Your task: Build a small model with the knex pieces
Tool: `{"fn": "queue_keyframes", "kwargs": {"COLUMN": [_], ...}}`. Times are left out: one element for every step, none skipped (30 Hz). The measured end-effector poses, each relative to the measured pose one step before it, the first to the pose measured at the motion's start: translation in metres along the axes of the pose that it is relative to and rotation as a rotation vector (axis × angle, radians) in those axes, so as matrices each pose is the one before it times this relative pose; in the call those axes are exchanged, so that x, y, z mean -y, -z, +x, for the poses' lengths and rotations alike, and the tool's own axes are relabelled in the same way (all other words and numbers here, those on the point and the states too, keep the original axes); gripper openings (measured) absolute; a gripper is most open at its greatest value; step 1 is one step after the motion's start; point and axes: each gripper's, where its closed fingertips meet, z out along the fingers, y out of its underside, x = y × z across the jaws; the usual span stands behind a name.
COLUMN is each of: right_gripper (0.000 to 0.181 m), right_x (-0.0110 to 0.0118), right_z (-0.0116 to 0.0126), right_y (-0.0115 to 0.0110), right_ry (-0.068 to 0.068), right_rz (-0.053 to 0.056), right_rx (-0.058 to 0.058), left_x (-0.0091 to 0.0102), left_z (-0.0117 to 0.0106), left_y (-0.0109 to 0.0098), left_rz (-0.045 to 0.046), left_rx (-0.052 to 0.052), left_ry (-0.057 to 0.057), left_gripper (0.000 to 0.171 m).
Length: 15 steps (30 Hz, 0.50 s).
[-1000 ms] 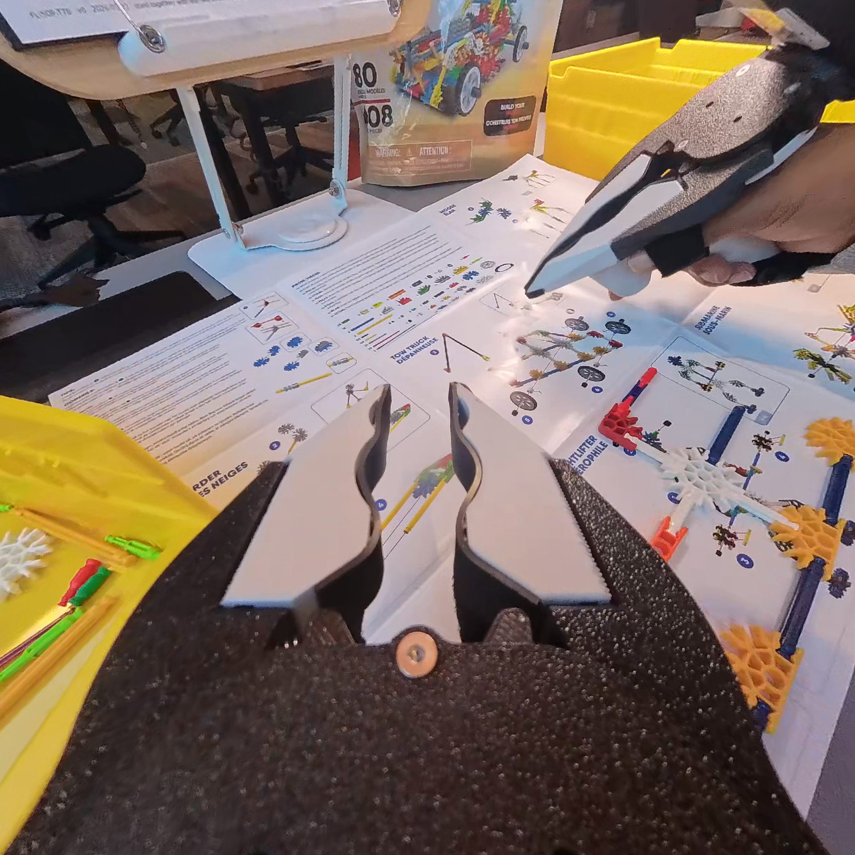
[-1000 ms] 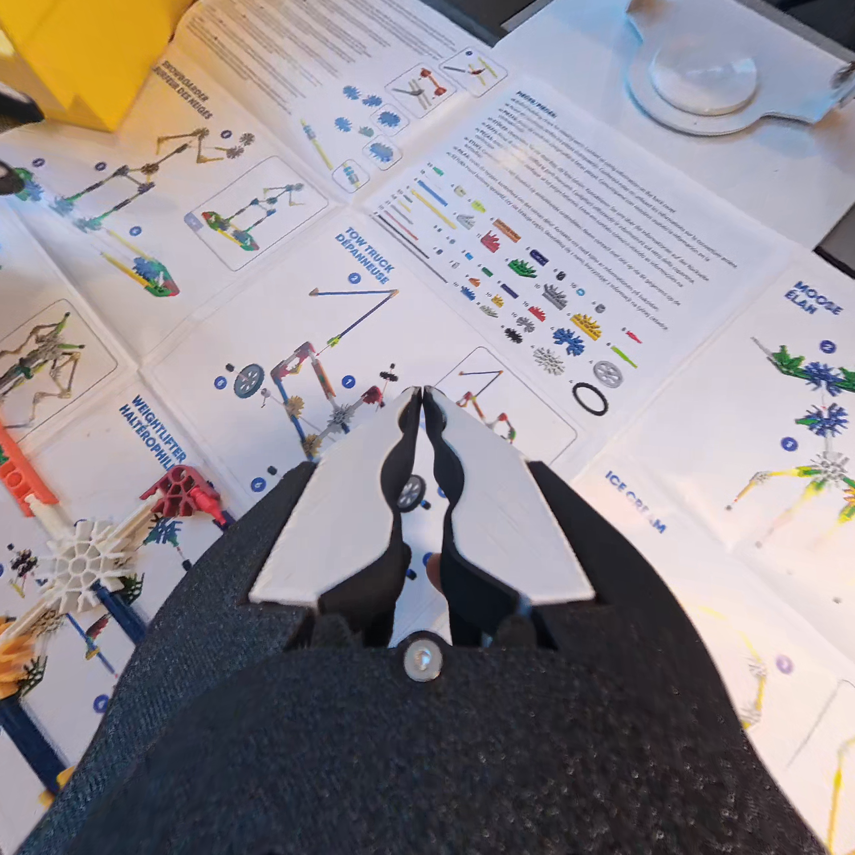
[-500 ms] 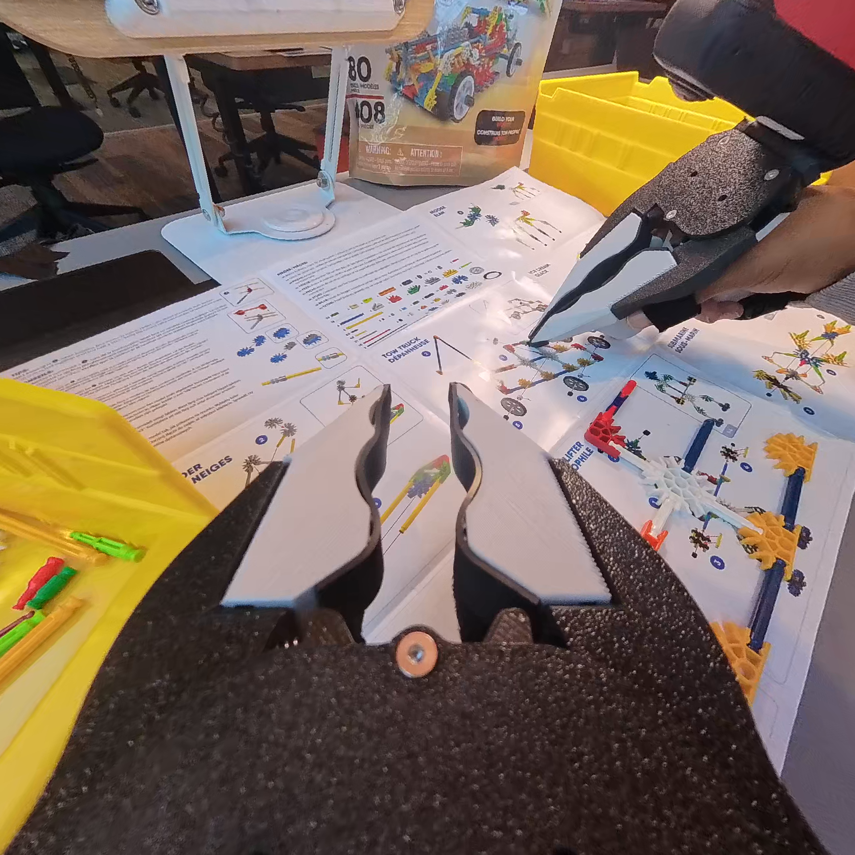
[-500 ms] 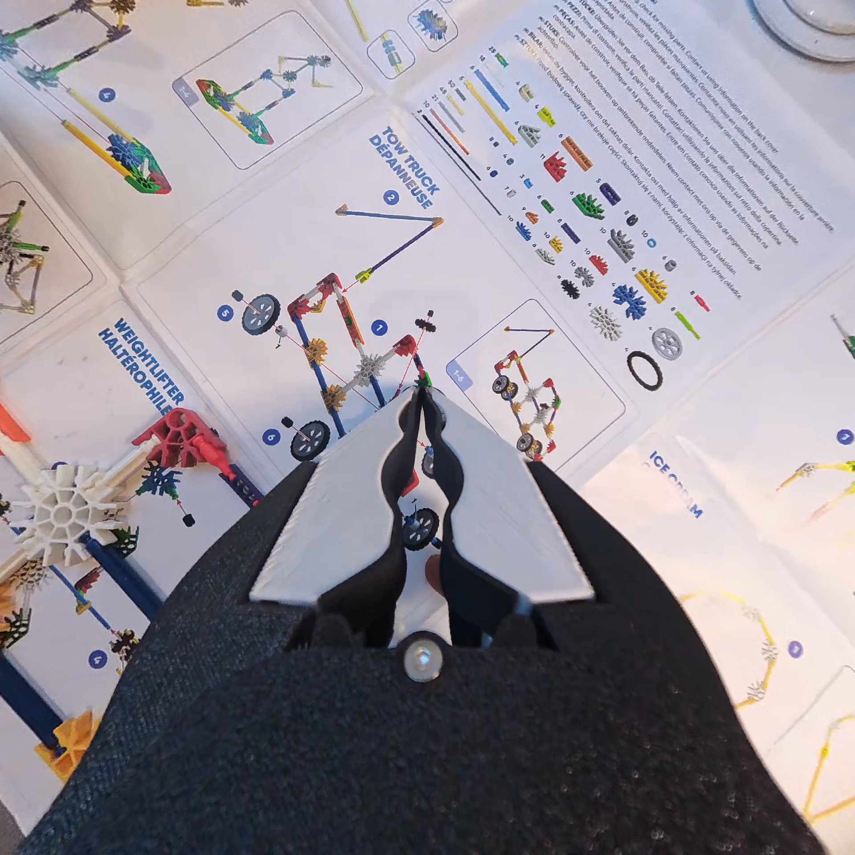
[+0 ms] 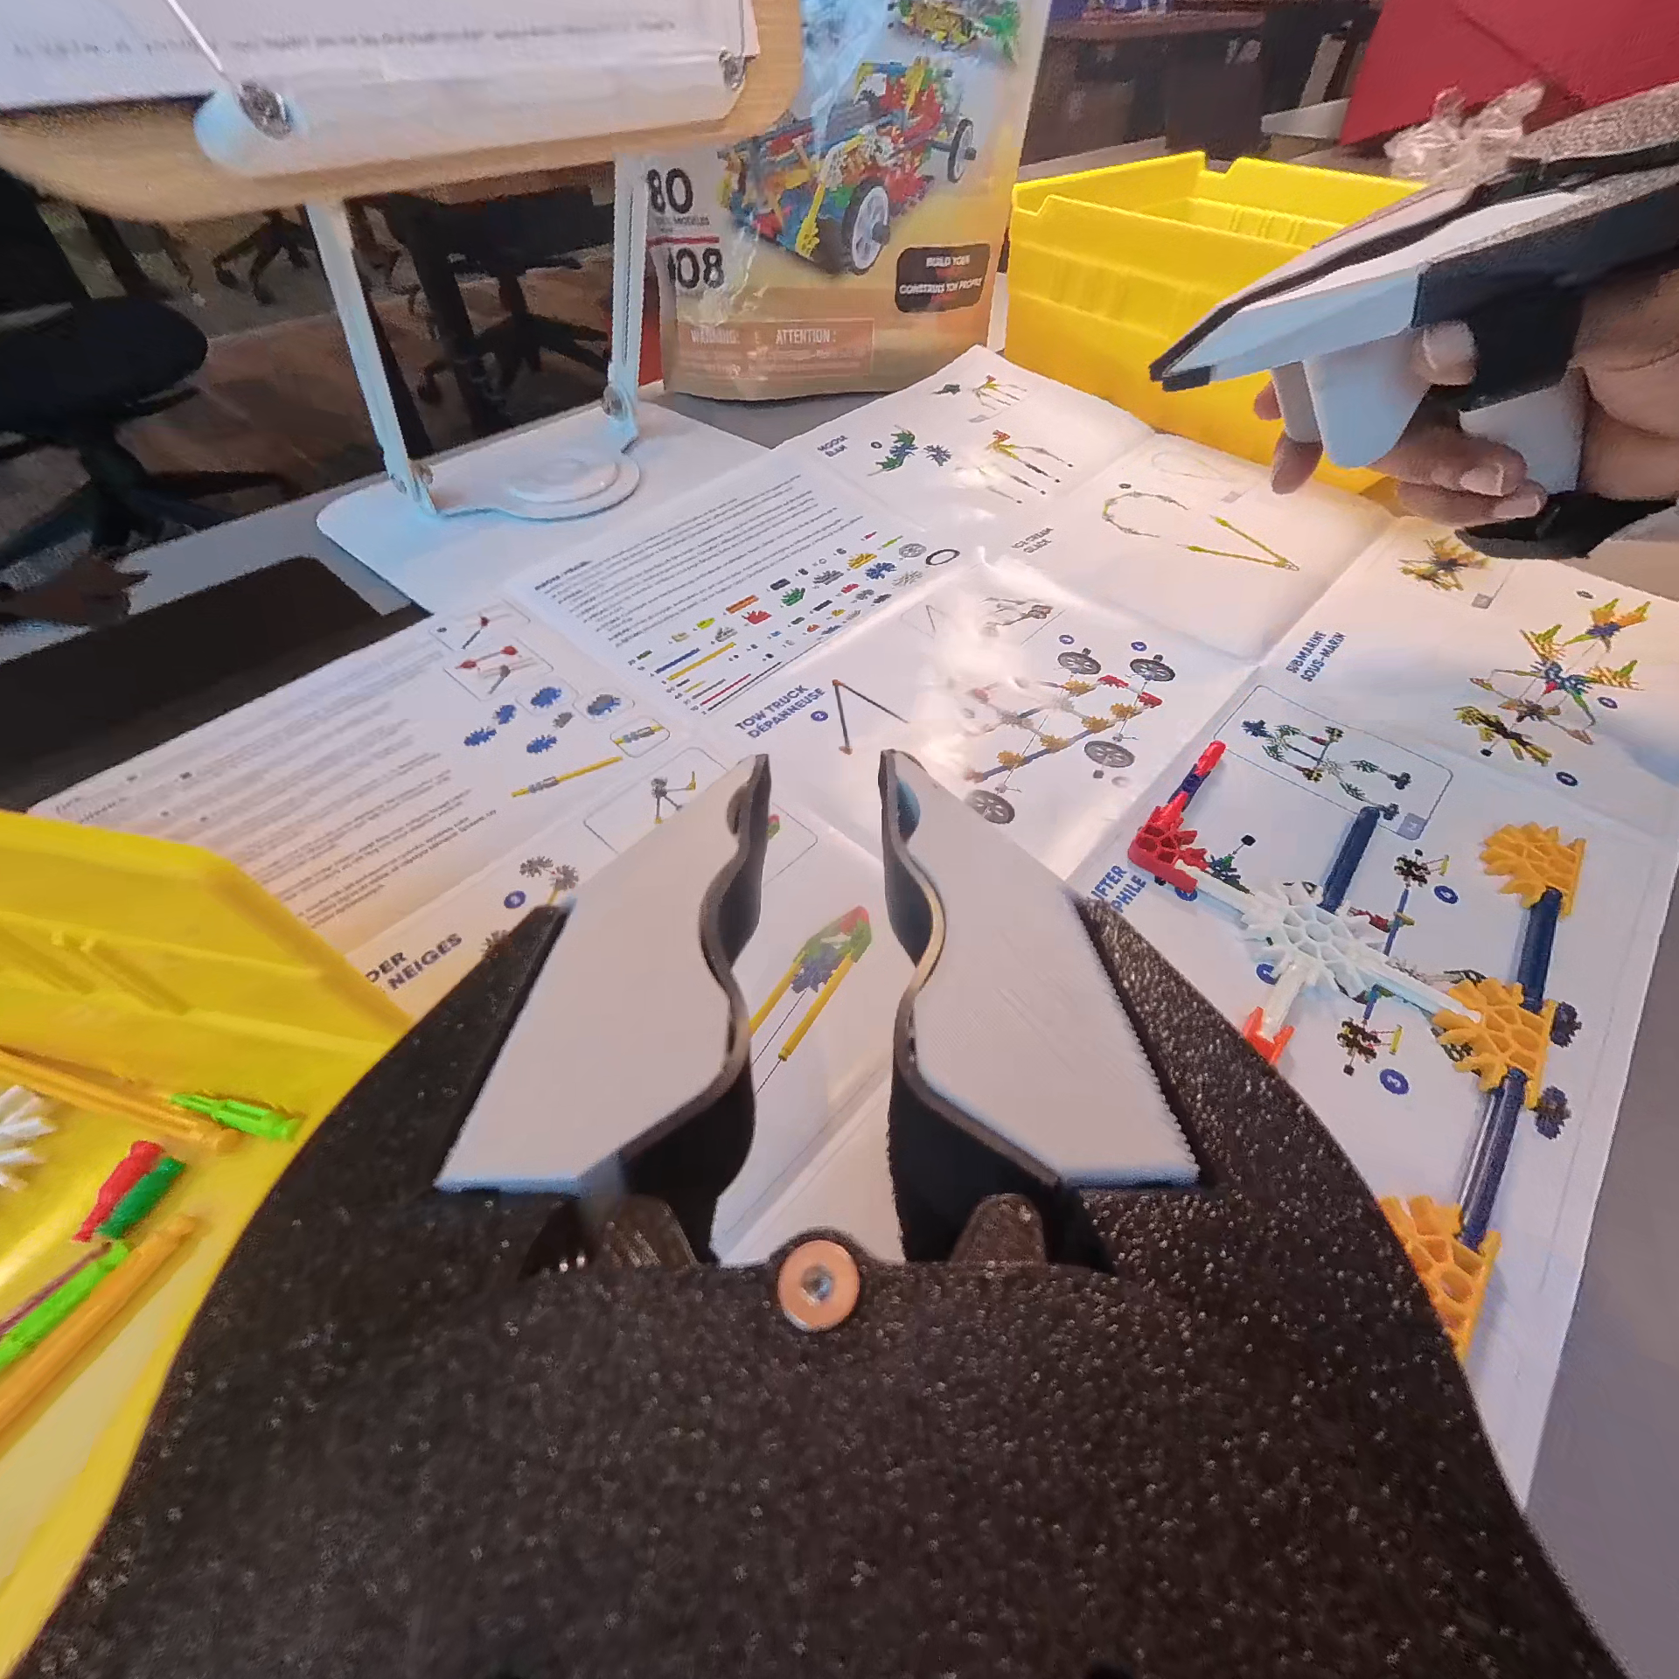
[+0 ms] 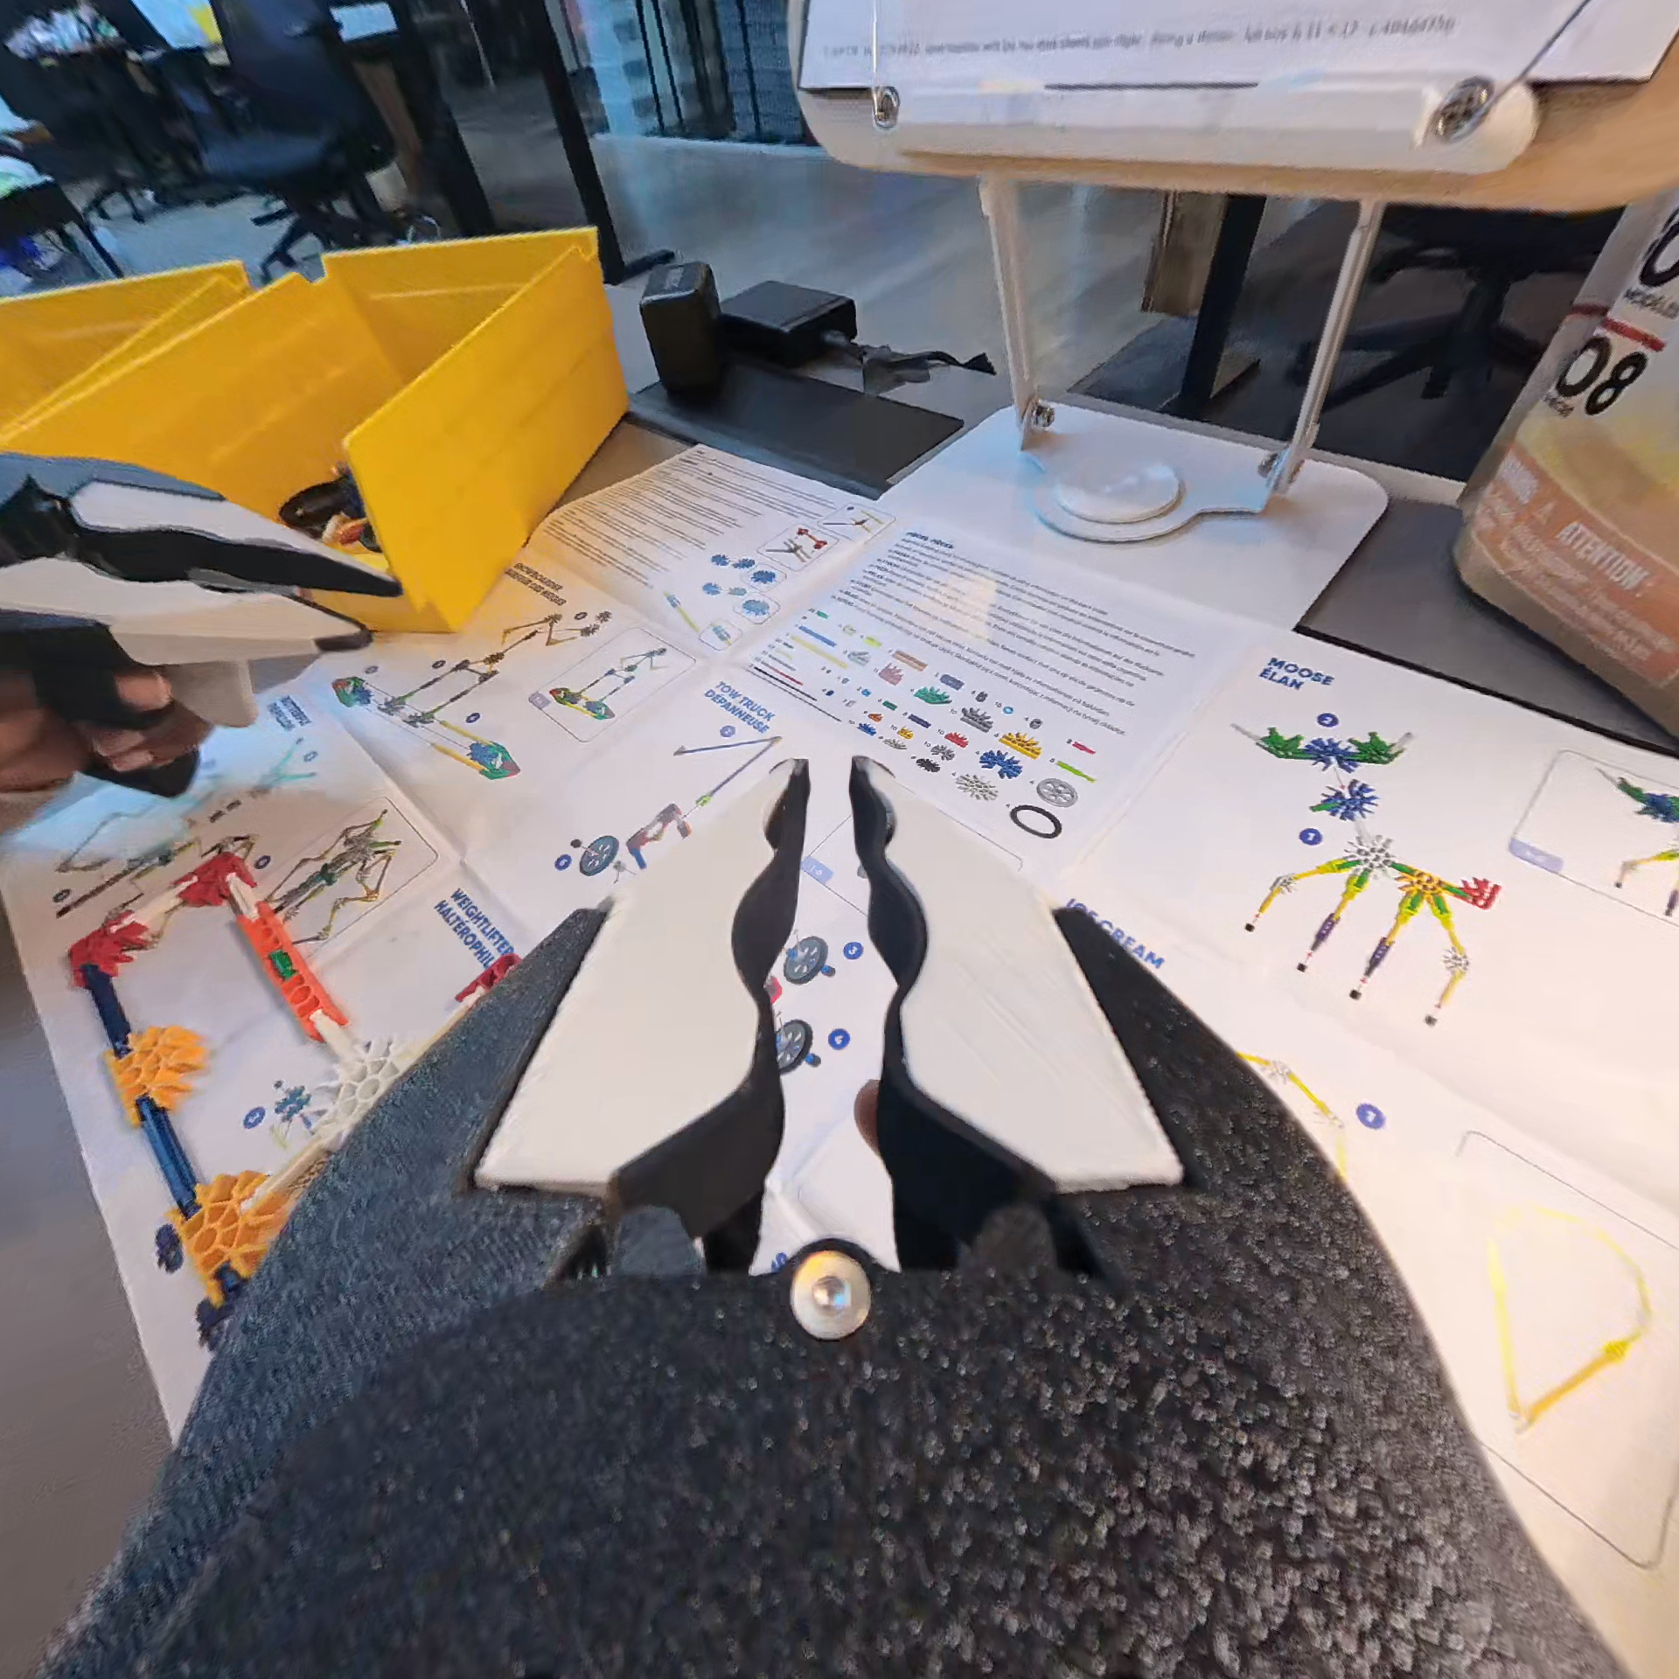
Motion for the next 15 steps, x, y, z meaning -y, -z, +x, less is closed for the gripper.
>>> {"fn": "queue_keyframes", "kwargs": {"right_gripper": [0.010,0.011,0.011,0.012,0.012,0.012,0.013,0.013,0.013,0.013,0.013,0.013,0.012,0.013,0.012], "right_x": [0.00255,0.00205,0.00048,-0.00156,-0.00335,-0.00436,-0.00482,-0.00421,-0.00335,-0.00201,-0.00081,-0.00011,0.00048,0.00077,0.00103], "right_z": [-0.00428,-0.00601,-0.00683,-0.00637,-0.00475,-0.00303,-0.00155,-0.00026,0.00041,0.00059,0.00095,0.00122,0.00092,0.00012,-0.00064], "right_y": [0.00428,0.00434,0.00424,0.00417,0.00413,0.00435,0.00441,0.00458,0.00473,0.00441,0.00406,0.00316,0.00212,0.00123,0.00036], "right_ry": [0.0336,0.0318,0.0234,0.0160,0.0113,0.0066,0.0013,-0.0053,-0.0116,-0.0156,-0.0192,-0.0216,-0.0196,-0.0136,-0.0036], "right_rz": [0.0088,0.0127,0.0116,0.0063,0.0032,0.0000,-0.0022,-0.0009,0.0032,0.0097,0.0152,0.0157,0.0147,0.0118,0.0071], "right_rx": [-0.0076,0.0013,0.0090,0.0118,0.0086,0.0042,0.0015,-0.0006,0.0005,0.0030,0.0023,0.0017,0.0024,0.0046,0.0052], "left_x": [0.00856,0.01231,0.01480,0.01554,0.01398,0.01050,0.00674,0.00324,-0.00183,-0.00810,-0.01394,-0.01782,-0.02086,-0.02385,-0.02561], "left_z": [0.00054,-0.00384,-0.00826,-0.01237,-0.01747,-0.02235,-0.02623,-0.02968,-0.03216,-0.03292,-0.03154,-0.02793,-0.02293,-0.01813,-0.01508], "left_y": [0.00550,0.00827,0.01135,0.01404,0.01616,0.01756,0.01829,0.01812,0.01669,0.01403,0.01025,0.00578,0.00095,-0.00421,-0.00860], "left_rz": [0.01192,0.02251,0.02926,0.02875,0.01870,0.00213,-0.01240,-0.02655,-0.05039,-0.08204,-0.10524,-0.11053,-0.10851,-0.11281,-0.11807], "left_rx": [0.0051,0.0269,0.0419,0.0496,0.0611,0.0706,0.0740,0.0757,0.0731,0.0636,0.0458,0.0199,-0.0078,-0.0300,-0.0387], "left_ry": [-0.0391,-0.0407,-0.0333,-0.0242,-0.0176,-0.0138,-0.0138,-0.0166,-0.0181,-0.0139,-0.0089,-0.0037,0.0047,0.0159,0.0263], "left_gripper": [0.021,0.021,0.021,0.021,0.022,0.022,0.023,0.023,0.023,0.023,0.024,0.026,0.025,0.026,0.028]}}
